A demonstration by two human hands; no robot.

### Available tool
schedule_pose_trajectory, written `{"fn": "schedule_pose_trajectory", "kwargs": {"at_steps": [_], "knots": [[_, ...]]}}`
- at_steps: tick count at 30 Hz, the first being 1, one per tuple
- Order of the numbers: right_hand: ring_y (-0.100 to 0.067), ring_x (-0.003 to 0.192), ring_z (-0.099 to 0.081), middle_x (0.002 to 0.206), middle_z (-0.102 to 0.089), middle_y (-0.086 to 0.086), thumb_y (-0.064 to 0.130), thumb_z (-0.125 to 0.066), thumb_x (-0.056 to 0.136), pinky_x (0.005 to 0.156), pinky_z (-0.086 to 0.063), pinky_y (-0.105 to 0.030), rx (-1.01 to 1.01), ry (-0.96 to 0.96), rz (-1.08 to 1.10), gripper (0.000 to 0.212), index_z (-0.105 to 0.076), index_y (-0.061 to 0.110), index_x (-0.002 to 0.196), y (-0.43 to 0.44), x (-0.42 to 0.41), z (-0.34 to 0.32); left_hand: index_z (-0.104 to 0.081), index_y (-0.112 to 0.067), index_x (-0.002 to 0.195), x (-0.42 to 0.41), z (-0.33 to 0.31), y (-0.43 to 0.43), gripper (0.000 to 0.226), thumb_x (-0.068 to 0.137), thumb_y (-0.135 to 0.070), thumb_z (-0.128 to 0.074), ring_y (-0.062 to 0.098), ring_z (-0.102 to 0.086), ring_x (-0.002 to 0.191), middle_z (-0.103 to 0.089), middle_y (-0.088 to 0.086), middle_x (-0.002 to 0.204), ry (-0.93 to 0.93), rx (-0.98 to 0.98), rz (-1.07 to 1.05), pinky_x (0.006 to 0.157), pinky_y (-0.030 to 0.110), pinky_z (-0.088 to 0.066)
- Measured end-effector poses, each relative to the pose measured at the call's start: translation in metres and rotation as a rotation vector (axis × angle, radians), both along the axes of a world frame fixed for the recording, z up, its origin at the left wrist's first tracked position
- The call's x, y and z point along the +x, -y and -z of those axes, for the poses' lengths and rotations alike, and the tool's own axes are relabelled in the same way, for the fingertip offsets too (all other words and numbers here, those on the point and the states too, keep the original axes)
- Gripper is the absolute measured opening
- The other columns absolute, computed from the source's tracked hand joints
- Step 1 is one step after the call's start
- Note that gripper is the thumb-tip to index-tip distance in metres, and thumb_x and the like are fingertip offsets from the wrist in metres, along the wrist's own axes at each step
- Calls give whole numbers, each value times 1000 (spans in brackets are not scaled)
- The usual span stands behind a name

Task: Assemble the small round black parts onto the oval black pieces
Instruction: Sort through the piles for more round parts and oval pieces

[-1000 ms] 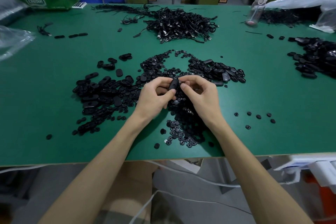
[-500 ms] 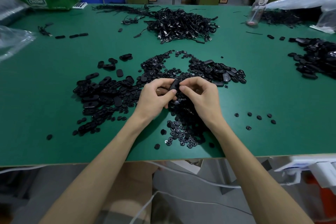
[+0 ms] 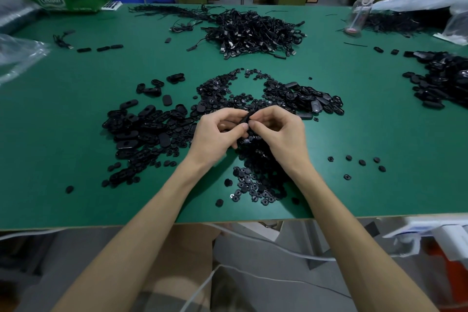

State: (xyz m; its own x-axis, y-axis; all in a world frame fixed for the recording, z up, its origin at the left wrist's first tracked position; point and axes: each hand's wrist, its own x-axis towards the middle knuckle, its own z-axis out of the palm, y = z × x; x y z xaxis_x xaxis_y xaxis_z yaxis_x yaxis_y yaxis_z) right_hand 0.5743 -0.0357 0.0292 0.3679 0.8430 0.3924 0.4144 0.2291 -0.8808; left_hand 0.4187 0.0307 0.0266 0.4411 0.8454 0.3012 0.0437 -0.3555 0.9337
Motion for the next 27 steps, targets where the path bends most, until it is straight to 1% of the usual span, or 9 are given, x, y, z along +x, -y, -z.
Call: {"fn": "schedule_pose_trajectory", "kwargs": {"at_steps": [6,10,12,14,16,19,23,25,27], "knots": [[-17,77,-66,84,-73,0,8,-77,88,72,-54,-29,9,1,0,8,-75,15,90,2,0,-1,-72,-1,118,0,1,-1,26,92,-2,-74,21,-77,79,-79,11,95,22,7,8,64,31,-59],[-17,78,-64,88,-70,-5,5,-77,88,71,-51,-28,20,54,3,9,-74,14,89,2,-2,-1,-72,1,118,0,2,-2,24,94,-1,-73,23,-77,81,-78,12,96,50,-18,29,68,29,-59],[-17,79,-64,91,-69,-5,5,-75,90,71,-50,-27,19,69,-12,9,-76,14,93,2,-3,-2,-71,2,118,-2,2,-3,24,95,0,-71,25,-76,82,-78,14,97,101,-58,35,72,29,-61],[-18,82,-64,97,-69,-4,4,-72,92,73,-51,-26,4,74,-40,16,-78,16,100,2,-3,-3,-71,0,117,-3,2,-4,23,95,0,-71,25,-76,83,-78,14,98,127,-86,18,75,31,-62],[-14,84,-64,99,-67,-1,2,-68,93,74,-50,-24,-8,100,-60,23,-79,18,106,3,-5,-3,-71,-1,115,-3,2,-5,20,95,0,-70,24,-76,81,-77,12,96,140,-104,-2,74,32,-62],[-11,85,-64,101,-66,0,2,-66,95,75,-51,-22,-16,138,-82,27,-80,20,110,3,-6,-4,-70,-3,109,-4,3,-6,14,95,-1,-70,18,-73,75,-76,6,90,147,-122,-24,69,30,-61],[-5,75,-57,97,-68,-2,1,-64,94,69,-43,-16,-10,72,-85,30,-79,21,109,2,-5,-5,-71,0,111,-4,2,-6,16,94,-1,-72,19,-72,74,-75,8,89,155,-138,-22,68,30,-61],[-7,73,-57,90,-69,-2,3,-65,94,68,-45,-18,-2,37,-89,29,-77,22,111,2,-5,-4,-72,-3,109,-3,2,-5,15,94,0,-72,18,-71,73,-75,7,88,141,-127,-10,67,30,-61],[-15,72,-63,85,-70,-1,8,-68,95,69,-52,-27,-4,2,-73,23,-73,22,113,1,-4,-2,-73,-7,106,-2,1,-4,14,94,0,-72,18,-71,73,-76,6,88,129,-116,7,66,30,-60]]}}
